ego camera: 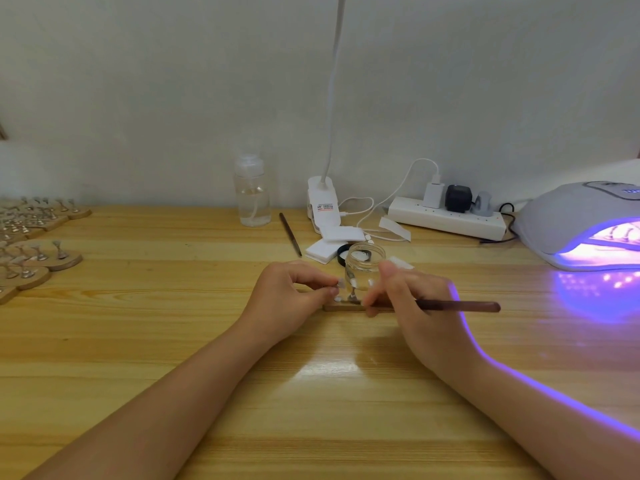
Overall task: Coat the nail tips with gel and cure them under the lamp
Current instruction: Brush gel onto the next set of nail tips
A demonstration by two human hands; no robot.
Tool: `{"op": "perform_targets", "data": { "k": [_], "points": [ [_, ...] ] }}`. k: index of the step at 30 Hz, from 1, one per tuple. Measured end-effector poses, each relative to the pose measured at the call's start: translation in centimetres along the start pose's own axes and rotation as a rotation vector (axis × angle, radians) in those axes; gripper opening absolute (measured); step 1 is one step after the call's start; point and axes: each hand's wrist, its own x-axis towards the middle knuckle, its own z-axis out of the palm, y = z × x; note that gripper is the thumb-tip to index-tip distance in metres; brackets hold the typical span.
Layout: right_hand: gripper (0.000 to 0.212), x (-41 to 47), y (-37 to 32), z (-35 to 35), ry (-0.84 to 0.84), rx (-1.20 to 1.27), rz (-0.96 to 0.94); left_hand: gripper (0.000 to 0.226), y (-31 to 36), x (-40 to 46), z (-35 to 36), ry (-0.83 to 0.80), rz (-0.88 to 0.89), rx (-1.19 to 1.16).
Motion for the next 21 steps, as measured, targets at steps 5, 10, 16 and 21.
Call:
{"op": "perform_targets", "data": {
  "k": [5,10,16,21],
  "points": [
    [0.038,0.11,-0.08,-0.02,0.019,-0.072,-0.062,0.02,0.11,-0.08,-0.11,-0.009,0.02,-0.001],
    [0.042,-0.05,0.05,-0.03,0.027,-0.021,-0.048,0.024,0.22,-0.11,-0.1,-0.01,0.023,0.004],
    [0.046,-0.16,0.01,0.06,0.004,0.053,0.023,0.01,0.06,-0.09,-0.04,-0.018,-0.012,-0.003],
    [0.041,-0.05,-0.04,-0.05,0.002,-0.016,-0.048,0.011,-0.02,-0.02,0.0,-0.025,-0.034,-0.019]
  ]
}}
